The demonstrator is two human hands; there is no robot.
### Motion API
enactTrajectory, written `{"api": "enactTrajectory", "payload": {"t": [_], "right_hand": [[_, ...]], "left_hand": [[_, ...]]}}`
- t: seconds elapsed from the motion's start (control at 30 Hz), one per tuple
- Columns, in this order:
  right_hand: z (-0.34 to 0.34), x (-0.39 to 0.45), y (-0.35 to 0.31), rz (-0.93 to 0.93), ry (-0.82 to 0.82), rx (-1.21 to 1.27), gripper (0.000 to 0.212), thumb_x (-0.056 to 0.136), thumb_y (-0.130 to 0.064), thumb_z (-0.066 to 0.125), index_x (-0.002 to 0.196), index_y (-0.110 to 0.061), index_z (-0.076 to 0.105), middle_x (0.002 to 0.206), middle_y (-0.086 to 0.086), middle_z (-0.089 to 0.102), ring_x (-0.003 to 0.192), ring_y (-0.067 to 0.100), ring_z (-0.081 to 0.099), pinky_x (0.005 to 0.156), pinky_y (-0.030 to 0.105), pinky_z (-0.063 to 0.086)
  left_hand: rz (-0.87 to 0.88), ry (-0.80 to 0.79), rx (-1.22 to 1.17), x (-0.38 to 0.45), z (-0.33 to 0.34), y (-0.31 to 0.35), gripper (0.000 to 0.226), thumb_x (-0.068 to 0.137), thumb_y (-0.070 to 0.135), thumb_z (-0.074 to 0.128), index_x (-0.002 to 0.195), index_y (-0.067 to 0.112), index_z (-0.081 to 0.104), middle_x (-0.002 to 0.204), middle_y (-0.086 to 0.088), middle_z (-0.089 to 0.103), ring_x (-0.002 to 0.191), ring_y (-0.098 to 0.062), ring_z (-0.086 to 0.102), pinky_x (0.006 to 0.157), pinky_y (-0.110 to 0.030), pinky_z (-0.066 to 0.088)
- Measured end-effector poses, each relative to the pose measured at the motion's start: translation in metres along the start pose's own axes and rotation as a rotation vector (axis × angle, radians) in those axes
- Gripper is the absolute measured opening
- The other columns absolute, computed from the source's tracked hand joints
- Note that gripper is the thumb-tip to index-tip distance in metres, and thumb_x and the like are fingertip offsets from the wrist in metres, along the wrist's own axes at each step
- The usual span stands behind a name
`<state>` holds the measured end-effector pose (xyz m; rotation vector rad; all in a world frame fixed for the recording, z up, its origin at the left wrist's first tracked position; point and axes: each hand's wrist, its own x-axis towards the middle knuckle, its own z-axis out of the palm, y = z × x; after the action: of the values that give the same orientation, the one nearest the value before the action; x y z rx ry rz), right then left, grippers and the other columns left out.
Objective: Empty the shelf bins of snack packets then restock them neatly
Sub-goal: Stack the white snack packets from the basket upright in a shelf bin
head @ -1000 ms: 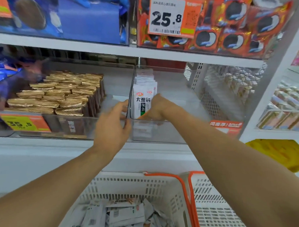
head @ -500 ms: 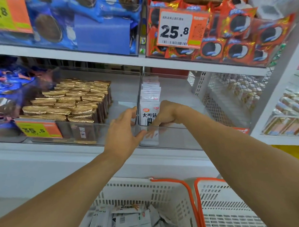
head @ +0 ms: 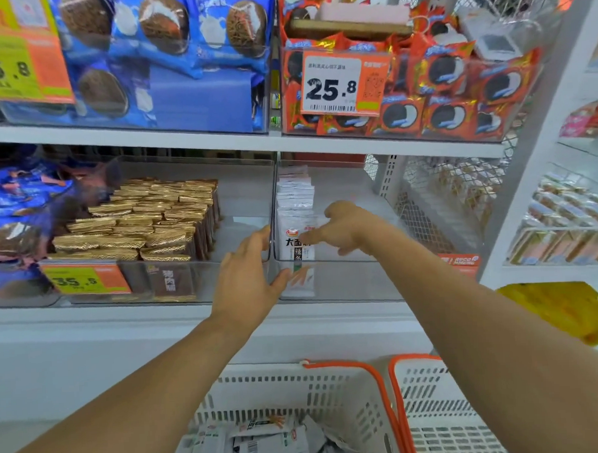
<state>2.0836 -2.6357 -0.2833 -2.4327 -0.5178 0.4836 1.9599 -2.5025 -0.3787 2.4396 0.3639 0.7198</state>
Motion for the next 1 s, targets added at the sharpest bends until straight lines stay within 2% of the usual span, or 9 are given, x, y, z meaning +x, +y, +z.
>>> {"api": "enactTrajectory", "payload": {"t": [0.13,0.17,0.27,0.4,0.5,0.6,0.77,0.87,1.0], "right_hand": [[0.03,-0.054,0.016,-0.452,0.704,0.496,0.001,0.091,-0.017,0.069,0.09,-0.018,0.069,0.079,-0.01,0.069,0.072,0.003,0.064,0.071,0.027,0.056],[0.049,-0.065,0.02,-0.502,0.74,0.592,0.01,0.09,-0.011,0.067,0.084,-0.02,0.066,0.07,-0.011,0.065,0.064,0.002,0.06,0.063,0.024,0.053],[0.119,-0.068,0.063,-0.469,0.369,0.446,0.005,0.09,-0.011,0.067,0.089,-0.015,0.066,0.069,-0.003,0.064,0.06,0.009,0.058,0.062,0.03,0.052],[0.207,-0.067,0.171,-0.158,-0.4,-0.169,0.017,0.088,-0.024,0.075,0.101,-0.017,0.066,0.095,0.001,0.063,0.084,0.017,0.06,0.079,0.032,0.053],[0.253,-0.1,0.228,-0.006,-0.516,-0.224,0.039,0.089,-0.024,0.073,0.126,-0.014,0.063,0.127,0.007,0.061,0.117,0.027,0.059,0.097,0.035,0.049],[0.284,-0.127,0.253,0.027,-0.486,-0.167,0.058,0.087,-0.026,0.074,0.141,-0.022,0.053,0.142,0.006,0.049,0.127,0.027,0.051,0.099,0.032,0.043],[0.318,-0.149,0.268,0.013,-0.521,-0.281,0.082,0.077,-0.026,0.081,0.148,-0.02,0.041,0.146,0.006,0.036,0.134,0.029,0.038,0.11,0.041,0.041],[0.317,-0.146,0.268,0.004,-0.434,-0.18,0.064,0.08,-0.016,0.079,0.137,-0.02,0.052,0.141,0.003,0.041,0.126,0.026,0.05,0.104,0.035,0.046],[0.311,-0.147,0.27,0.143,-0.36,-0.26,0.086,0.078,-0.022,0.083,0.147,-0.015,0.034,0.151,0.015,0.028,0.131,0.034,0.045,0.104,0.04,0.046]], "left_hand": [[0.106,0.057,0.202,-0.003,-0.007,0.005,0.056,0.089,0.022,0.068,0.139,0.011,0.044,0.125,-0.011,0.057,0.116,-0.035,0.052,0.096,-0.044,0.042],[0.183,0.138,0.244,-0.005,-0.011,0.007,0.049,0.087,0.018,0.068,0.132,0.008,0.05,0.121,-0.013,0.057,0.114,-0.034,0.052,0.094,-0.045,0.041],[0.241,0.167,0.159,-0.014,-0.022,0.009,0.018,0.089,0.01,0.063,0.107,0.01,0.061,0.096,-0.007,0.066,0.088,-0.031,0.061,0.078,-0.043,0.049],[-0.085,-0.424,0.32,-0.046,-0.011,-0.016,0.01,0.097,0.028,0.054,0.1,0.019,0.056,0.088,0.001,0.064,0.08,-0.024,0.059,0.068,-0.033,0.046],[-0.21,-0.997,0.472,-0.099,0.011,-0.054,0.03,0.099,0.036,0.057,0.118,0.012,0.058,0.117,-0.007,0.062,0.095,-0.022,0.056,0.084,-0.034,0.047],[-0.351,-1.235,0.441,-0.163,0.036,-0.082,0.041,0.1,0.035,0.056,0.132,0.01,0.052,0.134,-0.009,0.055,0.108,-0.023,0.056,0.089,-0.033,0.044],[-0.504,-1.132,0.353,-0.265,0.086,-0.131,0.075,0.089,0.04,0.069,0.15,0.012,0.035,0.147,-0.014,0.038,0.129,-0.031,0.046,0.106,-0.038,0.041],[-0.42,-0.908,0.37,-0.3,0.1,-0.143,0.067,0.088,0.034,0.07,0.145,0.013,0.042,0.139,-0.016,0.039,0.121,-0.034,0.044,0.103,-0.042,0.042],[-0.664,-0.691,0.303,-0.305,0.102,-0.159,0.076,0.074,0.044,0.084,0.133,0.012,0.047,0.132,-0.018,0.039,0.118,-0.036,0.045,0.096,-0.047,0.047]]}}
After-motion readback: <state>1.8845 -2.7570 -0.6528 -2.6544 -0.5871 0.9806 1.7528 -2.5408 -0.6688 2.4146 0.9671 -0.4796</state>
